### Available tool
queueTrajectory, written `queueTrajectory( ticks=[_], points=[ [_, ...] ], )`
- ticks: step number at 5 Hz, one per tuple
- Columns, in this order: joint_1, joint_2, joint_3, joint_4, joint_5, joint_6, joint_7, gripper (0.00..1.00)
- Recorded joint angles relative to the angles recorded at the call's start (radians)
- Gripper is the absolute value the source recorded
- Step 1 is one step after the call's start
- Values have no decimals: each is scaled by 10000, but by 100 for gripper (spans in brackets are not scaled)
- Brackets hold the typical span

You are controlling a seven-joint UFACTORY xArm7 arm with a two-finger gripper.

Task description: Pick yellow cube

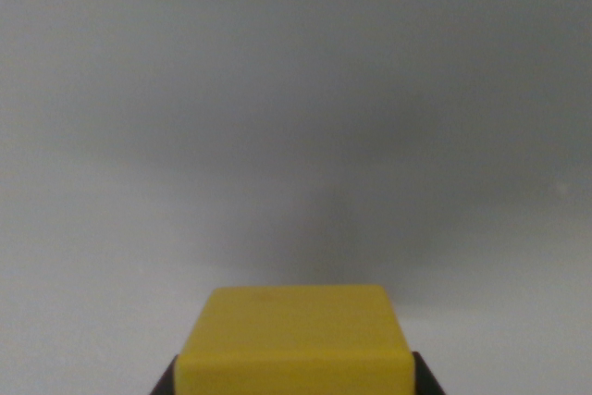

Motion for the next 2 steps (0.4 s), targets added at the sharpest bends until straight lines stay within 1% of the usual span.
queueTrajectory(
  ticks=[1,2],
  points=[
    [-5,-147,-3,221,11,367,1,100],
    [-5,-147,-3,221,11,367,1,100]
  ],
)
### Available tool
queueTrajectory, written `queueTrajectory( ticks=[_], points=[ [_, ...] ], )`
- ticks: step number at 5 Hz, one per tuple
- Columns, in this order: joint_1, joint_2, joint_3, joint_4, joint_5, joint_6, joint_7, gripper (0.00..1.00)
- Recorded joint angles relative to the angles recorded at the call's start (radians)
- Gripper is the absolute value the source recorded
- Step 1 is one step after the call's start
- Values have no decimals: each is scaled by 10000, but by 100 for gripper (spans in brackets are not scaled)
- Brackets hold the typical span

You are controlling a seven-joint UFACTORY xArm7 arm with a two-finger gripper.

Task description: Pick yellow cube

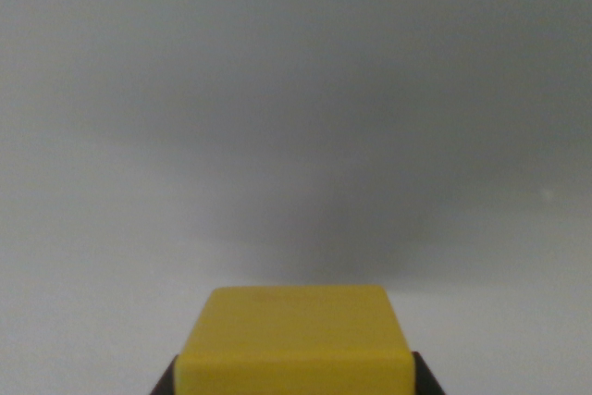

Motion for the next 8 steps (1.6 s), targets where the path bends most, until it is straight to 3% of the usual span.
queueTrajectory(
  ticks=[1,2,3,4,5,6,7,8],
  points=[
    [-5,-155,-3,234,12,388,1,100],
    [-5,-155,-3,234,12,388,1,100],
    [-11,-323,-6,489,24,811,1,100],
    [-11,-323,-6,489,24,811,1,100],
    [-17,-503,-9,760,38,1261,2,100],
    [-17,-503,-9,760,38,1261,2,100],
    [-23,-686,-13,1036,52,1718,3,100],
    [-23,-686,-13,1036,52,1718,3,100]
  ],
)
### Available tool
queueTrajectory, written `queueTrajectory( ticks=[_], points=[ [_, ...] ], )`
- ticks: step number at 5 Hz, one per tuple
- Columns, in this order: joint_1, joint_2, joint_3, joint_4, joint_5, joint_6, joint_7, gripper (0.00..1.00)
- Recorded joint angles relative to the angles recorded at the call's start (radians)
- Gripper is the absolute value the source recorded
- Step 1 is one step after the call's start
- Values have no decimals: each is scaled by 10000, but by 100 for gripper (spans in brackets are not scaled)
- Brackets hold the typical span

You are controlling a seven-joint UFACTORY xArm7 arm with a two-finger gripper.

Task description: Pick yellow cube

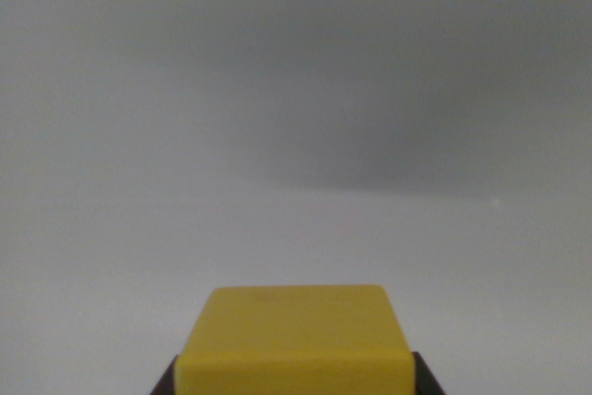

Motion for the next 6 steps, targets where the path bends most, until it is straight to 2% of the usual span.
queueTrajectory(
  ticks=[1,2,3,4,5,6],
  points=[
    [-6,-187,-3,282,14,468,1,100],
    [-6,-187,-3,282,14,468,1,100],
    [-12,-375,-7,567,28,941,2,100],
    [-12,-375,-7,567,28,941,2,100],
    [-18,-559,-10,844,42,1400,3,100],
    [-18,-559,-10,844,42,1400,3,100]
  ],
)
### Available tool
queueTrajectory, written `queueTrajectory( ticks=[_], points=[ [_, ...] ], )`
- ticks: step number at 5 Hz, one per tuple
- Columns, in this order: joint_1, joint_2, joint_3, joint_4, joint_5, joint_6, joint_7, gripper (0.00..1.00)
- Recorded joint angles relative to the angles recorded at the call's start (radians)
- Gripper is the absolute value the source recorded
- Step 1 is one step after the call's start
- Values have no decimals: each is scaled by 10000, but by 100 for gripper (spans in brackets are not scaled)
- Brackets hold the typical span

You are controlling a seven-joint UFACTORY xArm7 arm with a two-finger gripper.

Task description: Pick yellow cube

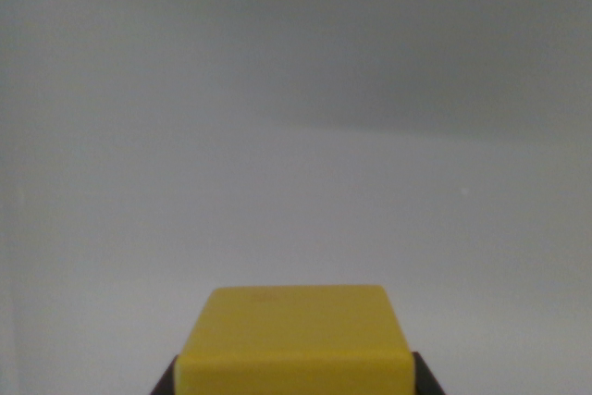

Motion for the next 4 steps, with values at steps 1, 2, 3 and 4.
queueTrajectory(
  ticks=[1,2,3,4],
  points=[
    [-6,-190,-3,287,14,476,1,100],
    [-6,-190,-3,287,14,476,1,100],
    [-12,-375,-7,566,28,940,2,100],
    [-12,-375,-7,566,28,940,2,100]
  ],
)
